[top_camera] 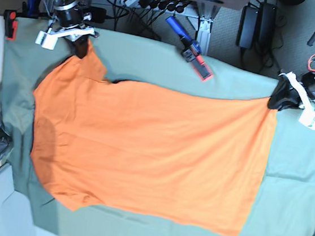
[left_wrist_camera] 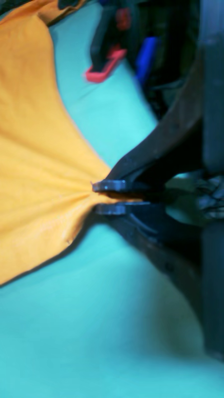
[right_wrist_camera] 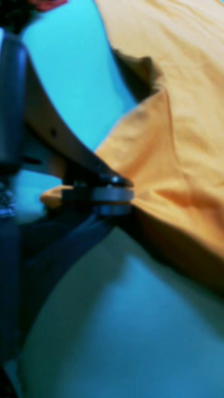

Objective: Fold the T-shirt properly
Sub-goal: 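Lift and pull the shirt edge with both grippers, folding it lengthwise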

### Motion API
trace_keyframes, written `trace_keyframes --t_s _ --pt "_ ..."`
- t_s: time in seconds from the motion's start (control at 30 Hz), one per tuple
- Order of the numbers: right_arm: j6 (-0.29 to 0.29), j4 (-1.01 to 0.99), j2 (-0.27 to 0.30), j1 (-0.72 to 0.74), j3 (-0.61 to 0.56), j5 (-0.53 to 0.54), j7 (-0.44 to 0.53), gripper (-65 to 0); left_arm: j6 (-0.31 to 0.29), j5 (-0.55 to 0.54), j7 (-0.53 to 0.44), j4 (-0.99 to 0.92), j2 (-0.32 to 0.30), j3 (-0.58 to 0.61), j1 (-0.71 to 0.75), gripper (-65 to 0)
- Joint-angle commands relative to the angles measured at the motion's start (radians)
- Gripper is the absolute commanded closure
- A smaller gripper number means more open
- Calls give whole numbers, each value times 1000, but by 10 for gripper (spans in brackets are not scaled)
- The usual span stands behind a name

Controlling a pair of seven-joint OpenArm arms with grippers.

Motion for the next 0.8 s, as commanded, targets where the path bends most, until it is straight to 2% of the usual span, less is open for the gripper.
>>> trace_keyframes --t_s 0.0,0.27,0.37,0.47,0.67,0.77 --pt "-7 20 8 -26 14 -3 -27 0 -16 2 11 31 -18 -5 15 0" --pt "-6 122 9 -125 57 3 -27 0 -16 0 11 91 -19 -66 31 0" --pt "-6 159 11 -144 103 13 -43 0 -16 -38 26 92 -37 -99 31 0" --pt "-6 178 29 -154 136 55 -58 0 -16 -64 37 92 -62 -106 31 0" --pt "-6 206 90 -150 147 55 -59 0 -16 -85 41 95 -81 -106 13 0" --pt "-6 208 103 -126 147 55 -59 0 -16 -90 42 95 -81 -106 -18 0"
